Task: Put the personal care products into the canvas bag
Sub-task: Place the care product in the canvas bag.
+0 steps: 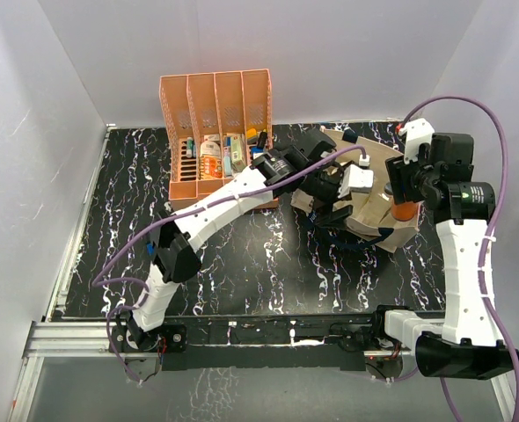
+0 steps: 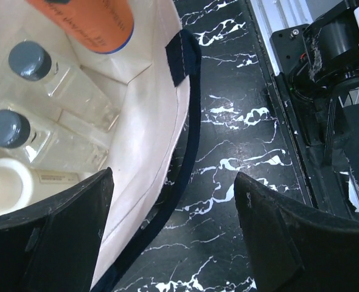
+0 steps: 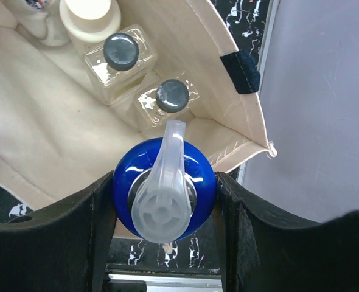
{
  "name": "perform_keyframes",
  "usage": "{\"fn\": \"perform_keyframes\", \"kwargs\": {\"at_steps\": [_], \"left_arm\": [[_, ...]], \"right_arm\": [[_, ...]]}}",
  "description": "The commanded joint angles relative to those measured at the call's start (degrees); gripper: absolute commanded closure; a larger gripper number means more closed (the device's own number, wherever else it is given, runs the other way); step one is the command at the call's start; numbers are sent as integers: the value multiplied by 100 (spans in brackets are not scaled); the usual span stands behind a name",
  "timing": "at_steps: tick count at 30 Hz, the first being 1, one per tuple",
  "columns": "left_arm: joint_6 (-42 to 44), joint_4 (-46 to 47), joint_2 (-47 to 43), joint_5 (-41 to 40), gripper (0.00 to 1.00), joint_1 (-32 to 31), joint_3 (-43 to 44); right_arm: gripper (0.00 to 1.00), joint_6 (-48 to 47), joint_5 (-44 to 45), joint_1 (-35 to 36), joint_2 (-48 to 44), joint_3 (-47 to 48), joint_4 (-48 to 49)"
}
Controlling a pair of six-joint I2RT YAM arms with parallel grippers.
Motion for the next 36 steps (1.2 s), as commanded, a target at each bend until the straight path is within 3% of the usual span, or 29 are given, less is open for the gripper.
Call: {"fn": "perform_keyframes", "kwargs": {"at_steps": [1, 8, 23, 36], "left_arm": [[156, 118, 158, 375, 23, -123, 313], [72, 212, 568, 415, 29, -221, 560], [167, 47, 836, 400, 54, -431, 673], [245, 17, 849, 339, 83, -508, 649]], "right_arm": [[92, -120, 383, -24, -78, 22, 852], [92, 21, 538, -31, -114, -268, 1002], [92, 317, 1033, -29, -75, -933, 1528], [92, 467, 1468, -37, 104, -1240, 1923]]}}
